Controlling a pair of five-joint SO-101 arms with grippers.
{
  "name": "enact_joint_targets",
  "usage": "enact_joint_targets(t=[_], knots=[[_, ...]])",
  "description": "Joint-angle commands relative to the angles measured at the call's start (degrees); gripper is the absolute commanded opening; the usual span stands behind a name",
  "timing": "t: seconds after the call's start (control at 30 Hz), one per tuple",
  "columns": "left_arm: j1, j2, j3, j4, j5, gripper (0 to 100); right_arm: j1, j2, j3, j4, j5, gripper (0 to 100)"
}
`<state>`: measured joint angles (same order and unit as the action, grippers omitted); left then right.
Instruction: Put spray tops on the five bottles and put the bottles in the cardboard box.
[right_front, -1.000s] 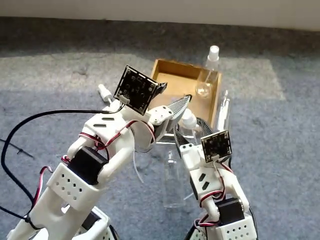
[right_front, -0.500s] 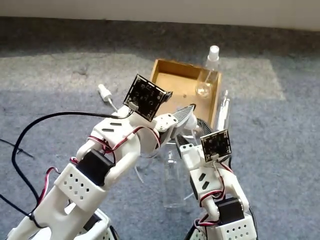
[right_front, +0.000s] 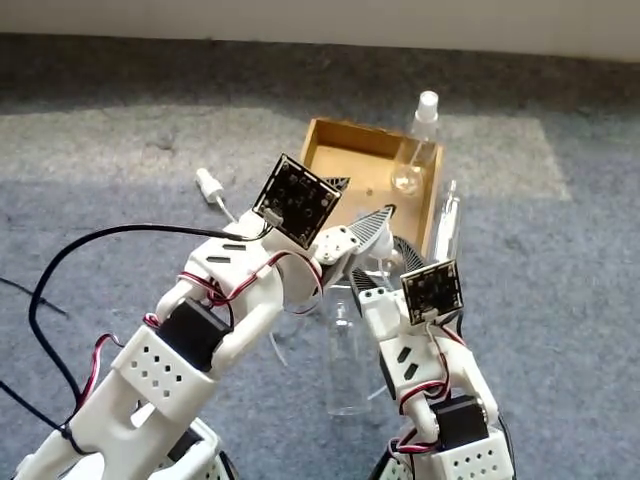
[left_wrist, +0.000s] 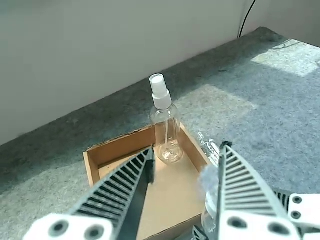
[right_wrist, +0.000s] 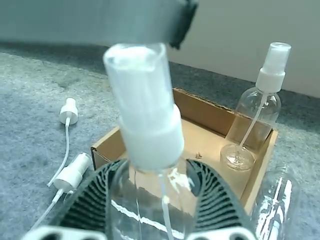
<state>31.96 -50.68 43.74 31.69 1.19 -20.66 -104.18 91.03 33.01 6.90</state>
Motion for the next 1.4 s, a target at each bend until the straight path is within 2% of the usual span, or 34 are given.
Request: enact_joint_targets(t=[0.0, 0.17, 0.37, 0.5, 0.63, 0.7, 0.77, 0.87, 1.0, 1.13, 1.37], knots=[[0.22, -0.66, -0.75, -1.05, -0.35, 20, 0.40, -0.92, -0.75, 0.22, -0.35, 0.5], [-2.42, -1.36, -7.34, -0.09, -0.35, 20, 0.40, -0.92, -0.66, 1.10, 0.00, 0.5], [-4.97, -6.20, -18.42, 14.86, -0.35, 21, 2.51, -0.57, -4.09, 1.19, 1.85, 0.5], [-9.10, -12.18, -15.78, 20.48, -0.35, 21, 4.70, 1.89, -10.95, 0.92, 2.02, 0.4], [-12.18, -15.60, -8.04, 24.53, -0.35, 21, 5.58, 15.69, -21.23, -1.89, 1.76, 0.4], [-12.62, -16.22, -3.56, 24.70, -1.14, 21, 5.76, 25.54, -28.79, -2.51, -1.49, 0.4], [-12.18, -16.22, 0.84, 24.70, -4.31, 24, 5.76, 34.68, -37.32, -2.42, -5.80, 0.4], [-11.03, -16.13, 5.85, 24.53, -5.01, 29, 5.67, 46.46, -48.57, -2.33, -11.87, 0.4], [-8.40, -16.48, 10.95, 20.84, -4.84, 33, 4.88, 56.40, -59.30, -2.15, -14.86, 0.4], [-5.23, -16.13, 13.23, 14.51, -4.84, 34, 1.27, 57.19, -56.92, 1.80, -14.95, 0.4], [-0.22, -15.96, 13.23, 9.58, -4.75, 33, -1.19, 45.76, -47.25, 6.99, -14.95, 0.4]])
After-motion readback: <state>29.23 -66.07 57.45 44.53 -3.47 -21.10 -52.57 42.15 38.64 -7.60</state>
